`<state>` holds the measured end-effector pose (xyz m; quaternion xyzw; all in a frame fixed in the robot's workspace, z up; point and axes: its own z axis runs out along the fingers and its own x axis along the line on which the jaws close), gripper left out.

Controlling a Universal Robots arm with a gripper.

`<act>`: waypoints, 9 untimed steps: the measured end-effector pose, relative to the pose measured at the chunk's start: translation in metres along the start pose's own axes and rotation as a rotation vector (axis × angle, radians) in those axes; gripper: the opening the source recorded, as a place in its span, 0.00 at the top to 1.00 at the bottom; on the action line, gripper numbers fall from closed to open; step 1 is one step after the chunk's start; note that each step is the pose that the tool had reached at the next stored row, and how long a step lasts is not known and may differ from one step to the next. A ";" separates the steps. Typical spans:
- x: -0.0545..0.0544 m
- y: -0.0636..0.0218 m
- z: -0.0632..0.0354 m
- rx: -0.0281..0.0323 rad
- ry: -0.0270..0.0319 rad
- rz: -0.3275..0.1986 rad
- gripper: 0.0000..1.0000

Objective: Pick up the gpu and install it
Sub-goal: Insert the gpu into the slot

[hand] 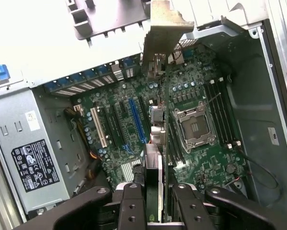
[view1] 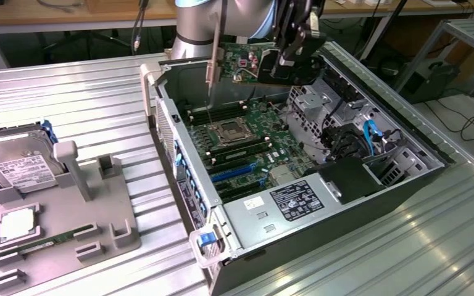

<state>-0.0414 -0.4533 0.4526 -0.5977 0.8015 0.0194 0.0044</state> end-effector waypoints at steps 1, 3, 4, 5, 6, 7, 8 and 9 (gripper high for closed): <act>0.000 0.0000 0.0000 -0.0007 0.0006 -0.025 0.73; 0.000 0.0000 0.0001 -0.0016 0.0014 -0.053 0.73; 0.000 0.0000 0.0001 -0.0020 0.0017 -0.066 0.73; 0.000 0.0000 0.0001 -0.0023 0.0019 -0.074 0.73; 0.000 0.0000 0.0001 -0.0024 0.0021 -0.080 0.73; 0.000 0.0000 0.0001 -0.0026 0.0023 -0.086 0.73; 0.000 0.0000 0.0001 -0.0028 0.0024 -0.091 0.73; 0.000 0.0000 0.0001 -0.0029 0.0025 -0.095 0.73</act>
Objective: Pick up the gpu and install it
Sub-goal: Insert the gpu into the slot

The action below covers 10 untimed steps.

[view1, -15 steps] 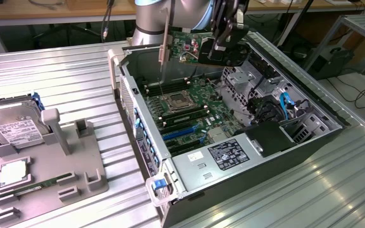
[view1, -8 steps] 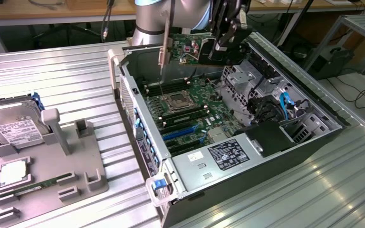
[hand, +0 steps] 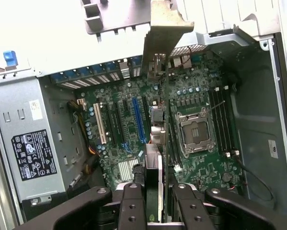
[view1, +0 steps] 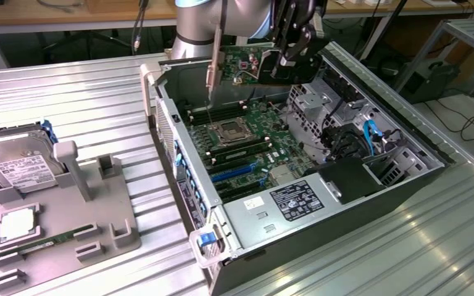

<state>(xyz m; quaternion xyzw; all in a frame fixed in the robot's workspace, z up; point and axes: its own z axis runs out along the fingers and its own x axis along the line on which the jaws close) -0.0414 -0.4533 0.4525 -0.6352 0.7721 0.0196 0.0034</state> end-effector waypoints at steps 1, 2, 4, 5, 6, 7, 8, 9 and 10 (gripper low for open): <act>0.000 0.0000 0.0001 -0.0001 0.0001 -0.004 0.73; 0.000 0.0000 0.0003 0.0004 -0.0001 -0.008 0.73; 0.000 -0.0001 0.0008 0.0044 -0.0003 -0.020 0.73; 0.000 -0.0001 0.0011 0.0059 -0.0003 -0.030 0.73; 0.000 -0.0001 0.0018 0.0071 -0.0002 -0.052 0.73; 0.000 -0.0001 0.0021 0.0072 0.0000 -0.064 0.73; 0.000 0.0000 0.0022 0.0069 0.0004 -0.076 0.73; 0.000 0.0000 0.0023 0.0064 0.0006 -0.089 0.73; 0.000 0.0000 0.0024 0.0061 0.0008 -0.102 0.73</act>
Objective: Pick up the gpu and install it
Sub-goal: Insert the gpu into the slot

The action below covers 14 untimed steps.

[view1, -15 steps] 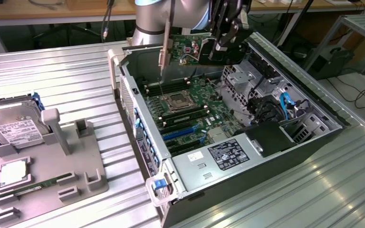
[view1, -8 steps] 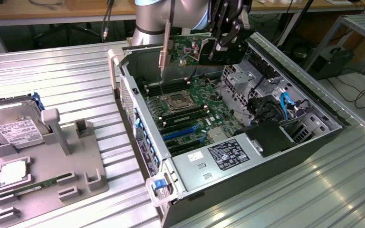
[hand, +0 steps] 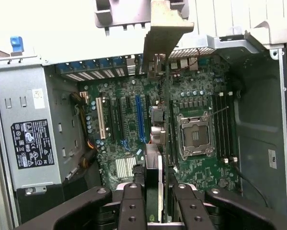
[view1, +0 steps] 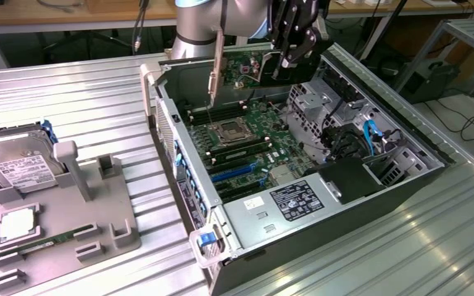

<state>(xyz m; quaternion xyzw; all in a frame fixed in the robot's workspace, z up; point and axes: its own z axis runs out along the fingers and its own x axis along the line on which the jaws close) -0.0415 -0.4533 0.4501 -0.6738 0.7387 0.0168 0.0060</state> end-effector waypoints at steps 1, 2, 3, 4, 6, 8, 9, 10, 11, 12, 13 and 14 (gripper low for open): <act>0.000 0.0000 0.0001 -0.0004 0.0002 -0.013 0.73; 0.000 0.0000 0.0002 -0.0008 0.0004 -0.026 0.73; 0.000 0.0000 0.0002 -0.0012 0.0007 -0.037 0.73; 0.000 0.0000 0.0002 -0.0016 0.0010 -0.047 0.73; 0.000 0.0000 0.0002 -0.0021 0.0012 -0.065 0.73; 0.000 -0.0001 0.0002 -0.0023 0.0013 -0.073 0.73; 0.000 0.0000 0.0003 -0.0024 0.0014 -0.074 0.73; 0.000 0.0000 0.0003 -0.0024 0.0014 -0.074 0.73; 0.000 -0.0001 0.0004 -0.0024 0.0014 -0.074 0.73; 0.000 -0.0001 0.0005 -0.0024 0.0013 -0.074 0.73; 0.000 -0.0001 0.0006 -0.0024 0.0015 -0.076 0.73; 0.000 -0.0001 0.0006 -0.0025 0.0016 -0.078 0.73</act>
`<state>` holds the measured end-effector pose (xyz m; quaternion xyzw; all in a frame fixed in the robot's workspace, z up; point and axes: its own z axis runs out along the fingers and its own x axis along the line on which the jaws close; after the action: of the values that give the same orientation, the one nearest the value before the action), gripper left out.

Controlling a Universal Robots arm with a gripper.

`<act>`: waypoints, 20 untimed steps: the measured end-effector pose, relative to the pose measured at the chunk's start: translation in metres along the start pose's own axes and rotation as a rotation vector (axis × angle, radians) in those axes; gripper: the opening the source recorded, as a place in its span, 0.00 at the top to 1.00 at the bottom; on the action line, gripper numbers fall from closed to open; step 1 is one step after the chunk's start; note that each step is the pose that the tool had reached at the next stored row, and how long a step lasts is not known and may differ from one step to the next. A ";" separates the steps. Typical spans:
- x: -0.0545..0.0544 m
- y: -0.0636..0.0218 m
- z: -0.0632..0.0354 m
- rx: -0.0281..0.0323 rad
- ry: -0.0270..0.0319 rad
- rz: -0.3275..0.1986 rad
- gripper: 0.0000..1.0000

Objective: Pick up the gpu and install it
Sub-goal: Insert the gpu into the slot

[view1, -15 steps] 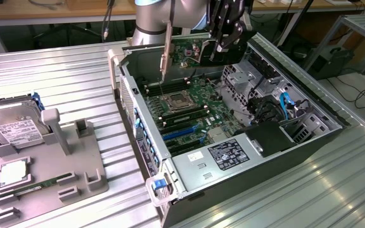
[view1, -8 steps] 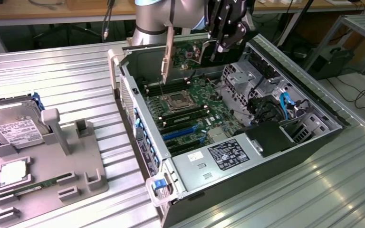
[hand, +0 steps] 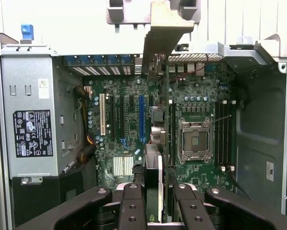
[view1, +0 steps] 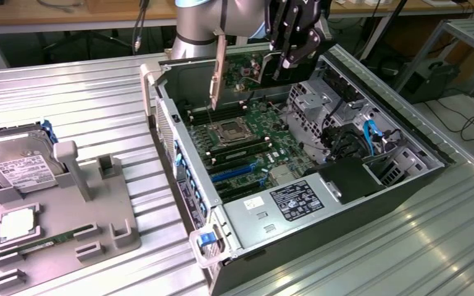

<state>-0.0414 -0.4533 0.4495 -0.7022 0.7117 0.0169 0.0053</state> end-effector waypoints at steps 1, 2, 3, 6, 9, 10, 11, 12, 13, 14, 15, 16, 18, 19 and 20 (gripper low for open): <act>0.000 0.0000 0.0000 -0.0001 0.0001 -0.002 0.73; 0.000 0.0000 0.0000 -0.0002 0.0001 -0.004 0.73; 0.000 0.0000 0.0000 -0.0002 0.0001 -0.005 0.73; 0.000 0.0000 0.0001 -0.0002 0.0001 -0.007 0.73; 0.000 0.0000 0.0004 -0.0003 0.0001 -0.009 0.73; 0.000 0.0000 0.0005 -0.0003 0.0002 -0.009 0.73; 0.000 0.0000 0.0006 -0.0004 0.0005 -0.009 0.73; 0.000 0.0000 0.0009 -0.0002 0.0010 -0.010 0.73; 0.000 0.0000 0.0010 -0.0002 0.0013 -0.010 0.73; 0.000 0.0000 0.0011 -0.0003 0.0015 -0.010 0.73; 0.000 0.0000 0.0012 -0.0003 0.0017 -0.010 0.73; 0.000 -0.0001 0.0012 -0.0004 0.0018 -0.012 0.73; 0.000 0.0000 0.0015 -0.0005 0.0019 -0.016 0.73; 0.000 0.0000 0.0017 -0.0006 0.0021 -0.019 0.73; 0.000 -0.0004 0.0020 -0.0007 0.0024 -0.021 0.73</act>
<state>-0.0411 -0.4533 0.4475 -0.7097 0.7043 0.0162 0.0043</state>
